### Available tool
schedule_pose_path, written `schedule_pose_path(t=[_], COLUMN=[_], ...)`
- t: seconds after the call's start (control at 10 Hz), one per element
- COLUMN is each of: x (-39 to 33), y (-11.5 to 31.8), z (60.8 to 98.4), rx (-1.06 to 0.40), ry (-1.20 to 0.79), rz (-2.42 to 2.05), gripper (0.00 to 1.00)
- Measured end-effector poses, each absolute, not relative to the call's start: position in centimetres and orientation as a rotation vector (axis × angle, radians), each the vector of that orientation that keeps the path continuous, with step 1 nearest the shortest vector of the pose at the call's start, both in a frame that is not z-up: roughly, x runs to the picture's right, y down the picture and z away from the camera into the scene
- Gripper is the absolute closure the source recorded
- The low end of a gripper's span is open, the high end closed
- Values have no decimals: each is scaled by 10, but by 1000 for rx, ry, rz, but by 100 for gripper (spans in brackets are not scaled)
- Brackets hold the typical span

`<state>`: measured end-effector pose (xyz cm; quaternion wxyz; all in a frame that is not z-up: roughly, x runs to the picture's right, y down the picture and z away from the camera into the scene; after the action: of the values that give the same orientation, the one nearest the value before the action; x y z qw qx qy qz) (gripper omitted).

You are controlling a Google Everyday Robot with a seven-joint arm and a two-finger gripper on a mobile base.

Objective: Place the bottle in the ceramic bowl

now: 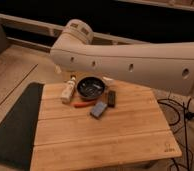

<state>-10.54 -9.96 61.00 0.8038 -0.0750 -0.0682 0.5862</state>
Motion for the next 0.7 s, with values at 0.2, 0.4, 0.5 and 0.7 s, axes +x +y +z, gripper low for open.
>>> schedule_pose_path(t=[0.2, 0.4, 0.5, 0.7], x=[-108, -108, -106, -107], y=[-99, -104, -110, -127], z=[610, 620, 634, 672], rx=[-164, -167, -167, -179], ry=[-148, -162, -172, -214], rz=[1252, 1260, 1267, 1279], gripper=[35, 35, 35, 35])
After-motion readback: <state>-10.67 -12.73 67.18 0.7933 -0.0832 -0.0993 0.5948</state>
